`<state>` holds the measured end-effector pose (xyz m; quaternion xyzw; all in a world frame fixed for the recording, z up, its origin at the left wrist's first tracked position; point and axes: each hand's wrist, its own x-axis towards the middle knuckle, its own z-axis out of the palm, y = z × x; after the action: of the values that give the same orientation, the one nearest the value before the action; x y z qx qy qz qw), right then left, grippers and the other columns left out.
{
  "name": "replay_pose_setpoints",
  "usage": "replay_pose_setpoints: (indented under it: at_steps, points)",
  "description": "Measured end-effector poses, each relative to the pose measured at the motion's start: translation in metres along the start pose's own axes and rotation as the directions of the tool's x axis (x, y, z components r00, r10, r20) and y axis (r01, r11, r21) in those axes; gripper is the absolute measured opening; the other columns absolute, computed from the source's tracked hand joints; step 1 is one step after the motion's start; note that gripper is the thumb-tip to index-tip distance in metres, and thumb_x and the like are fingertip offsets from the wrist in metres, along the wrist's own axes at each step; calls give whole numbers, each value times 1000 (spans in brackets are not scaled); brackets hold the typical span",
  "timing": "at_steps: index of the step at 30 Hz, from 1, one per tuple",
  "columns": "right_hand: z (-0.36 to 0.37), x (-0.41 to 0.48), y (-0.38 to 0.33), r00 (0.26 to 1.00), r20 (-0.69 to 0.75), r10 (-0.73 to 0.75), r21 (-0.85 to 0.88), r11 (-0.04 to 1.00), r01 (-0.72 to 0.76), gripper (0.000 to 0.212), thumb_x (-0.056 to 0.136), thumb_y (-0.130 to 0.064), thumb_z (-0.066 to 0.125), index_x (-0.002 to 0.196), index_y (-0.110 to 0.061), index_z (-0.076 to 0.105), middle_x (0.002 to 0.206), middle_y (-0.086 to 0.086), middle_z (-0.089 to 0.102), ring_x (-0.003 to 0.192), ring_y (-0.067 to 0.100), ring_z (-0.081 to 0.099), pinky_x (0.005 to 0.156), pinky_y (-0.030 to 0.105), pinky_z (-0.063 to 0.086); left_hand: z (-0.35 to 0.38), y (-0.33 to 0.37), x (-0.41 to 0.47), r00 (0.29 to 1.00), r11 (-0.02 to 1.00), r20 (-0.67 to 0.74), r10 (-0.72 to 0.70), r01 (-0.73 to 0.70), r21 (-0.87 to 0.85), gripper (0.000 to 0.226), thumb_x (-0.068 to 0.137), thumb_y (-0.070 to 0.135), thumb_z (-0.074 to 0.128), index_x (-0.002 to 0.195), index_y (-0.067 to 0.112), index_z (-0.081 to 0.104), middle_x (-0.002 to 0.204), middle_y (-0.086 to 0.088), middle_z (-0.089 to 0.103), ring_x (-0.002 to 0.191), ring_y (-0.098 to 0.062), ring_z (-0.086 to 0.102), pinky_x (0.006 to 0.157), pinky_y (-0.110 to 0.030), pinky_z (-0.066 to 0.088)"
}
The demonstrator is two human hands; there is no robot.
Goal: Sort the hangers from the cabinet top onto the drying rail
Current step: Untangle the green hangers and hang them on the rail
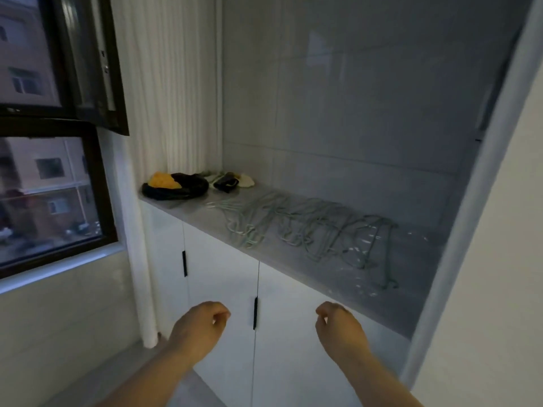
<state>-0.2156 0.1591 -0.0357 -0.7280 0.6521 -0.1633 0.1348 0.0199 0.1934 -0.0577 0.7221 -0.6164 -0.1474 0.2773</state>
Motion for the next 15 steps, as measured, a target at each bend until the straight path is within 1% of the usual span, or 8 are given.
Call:
replay_pose_setpoints:
  at_steps: [2,4,5,6,7,8,11,15]
  points:
    - [-1,41,1,999,-38,-16,-41,999,15,27,94,-16,40,116,-5,54,128,5,53,117,16,52,95,22,39,15,1,30,998,999,-42,-52,51,-20,21,92,21,47,102,20,65,113,3,65,99,-11,57,79,-14,38]
    - [0,81,2,981,-125,-148,-175,976,125,25,85,-18,58,83,7,54,112,12,61,105,14,58,88,19,43,28,3,58,991,994,-85,-100,96,-53,20,91,20,49,104,18,65,115,1,65,102,-13,59,82,-14,37]
    - [2,97,4,962,-179,-206,-219,962,165,27,81,-21,63,85,4,58,111,13,62,105,12,58,87,16,43,33,4,69,988,992,-101,-113,106,-68,21,91,18,51,105,16,65,116,-1,65,104,-14,59,86,-14,37]
    - [6,113,5,957,-165,-237,-223,954,198,33,84,-25,58,106,0,57,122,12,57,115,12,52,94,16,38,38,6,82,985,990,-122,-124,114,-86,22,90,16,52,106,14,66,118,-2,64,106,-16,59,89,-15,37]
    - [12,129,5,959,-121,-256,-186,955,231,42,91,-27,48,127,-7,46,137,8,44,128,13,39,104,19,30,42,6,93,980,987,-147,-135,120,-104,23,90,14,52,108,12,65,119,-4,64,108,-17,58,91,-16,36]
    - [17,142,5,962,-58,-266,-143,956,255,48,94,-29,40,139,-13,32,148,4,30,136,15,26,111,24,20,45,7,102,975,986,-168,-145,127,-112,23,89,14,53,109,11,65,120,-5,63,110,-18,58,94,-18,37]
    - [29,173,-2,953,32,-303,-152,940,304,57,96,-37,34,146,-18,15,156,3,9,143,18,7,116,33,5,51,7,125,963,986,-220,-157,141,-86,25,89,16,53,112,13,63,121,-4,62,111,-19,58,94,-24,40]
    - [41,194,-3,964,42,-264,-168,949,267,62,94,-46,31,147,-17,13,157,4,8,143,17,7,117,37,-1,48,7,158,944,993,-311,-115,113,-23,25,88,15,54,110,12,64,120,-4,63,108,-21,59,89,-24,41]
